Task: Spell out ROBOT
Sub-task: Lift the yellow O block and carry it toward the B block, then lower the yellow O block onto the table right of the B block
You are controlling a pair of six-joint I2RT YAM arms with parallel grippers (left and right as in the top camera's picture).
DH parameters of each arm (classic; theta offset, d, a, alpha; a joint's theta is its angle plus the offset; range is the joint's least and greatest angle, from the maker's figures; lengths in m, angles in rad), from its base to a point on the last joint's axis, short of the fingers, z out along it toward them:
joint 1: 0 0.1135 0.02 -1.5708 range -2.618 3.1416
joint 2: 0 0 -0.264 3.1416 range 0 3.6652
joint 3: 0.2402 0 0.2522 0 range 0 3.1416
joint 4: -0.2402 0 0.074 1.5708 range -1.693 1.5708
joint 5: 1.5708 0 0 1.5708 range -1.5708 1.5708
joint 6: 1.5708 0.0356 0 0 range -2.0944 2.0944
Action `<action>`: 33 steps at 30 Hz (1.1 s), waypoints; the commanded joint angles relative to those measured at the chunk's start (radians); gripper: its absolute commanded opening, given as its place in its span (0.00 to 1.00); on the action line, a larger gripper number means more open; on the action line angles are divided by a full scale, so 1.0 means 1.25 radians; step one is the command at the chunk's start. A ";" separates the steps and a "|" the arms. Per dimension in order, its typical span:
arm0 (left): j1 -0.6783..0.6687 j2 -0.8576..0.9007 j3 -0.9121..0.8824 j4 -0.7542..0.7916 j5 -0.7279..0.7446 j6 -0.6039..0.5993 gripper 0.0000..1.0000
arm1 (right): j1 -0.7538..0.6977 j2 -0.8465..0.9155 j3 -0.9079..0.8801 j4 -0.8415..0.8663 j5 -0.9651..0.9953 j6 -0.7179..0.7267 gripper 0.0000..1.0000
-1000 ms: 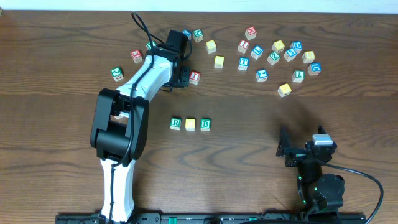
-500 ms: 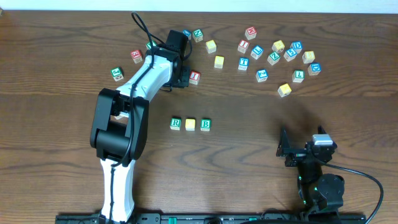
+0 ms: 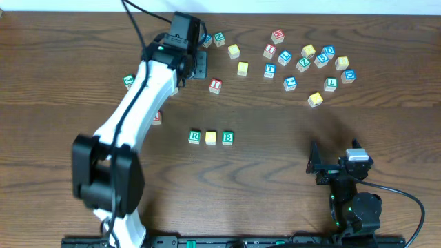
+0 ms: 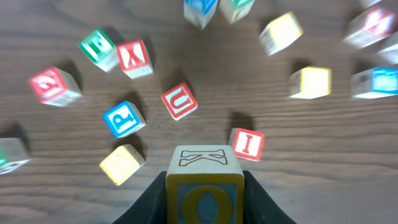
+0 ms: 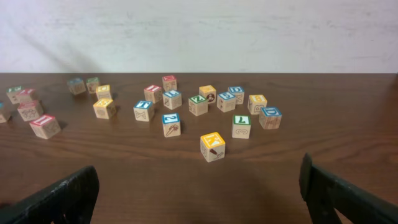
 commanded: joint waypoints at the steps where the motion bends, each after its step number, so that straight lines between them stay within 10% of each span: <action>1: -0.030 -0.070 0.026 -0.017 -0.004 0.011 0.21 | 0.005 0.001 -0.001 -0.002 0.006 0.011 0.99; 33: -0.376 -0.155 -0.161 -0.052 -0.179 -0.285 0.15 | 0.005 0.001 -0.001 -0.002 0.006 0.011 0.99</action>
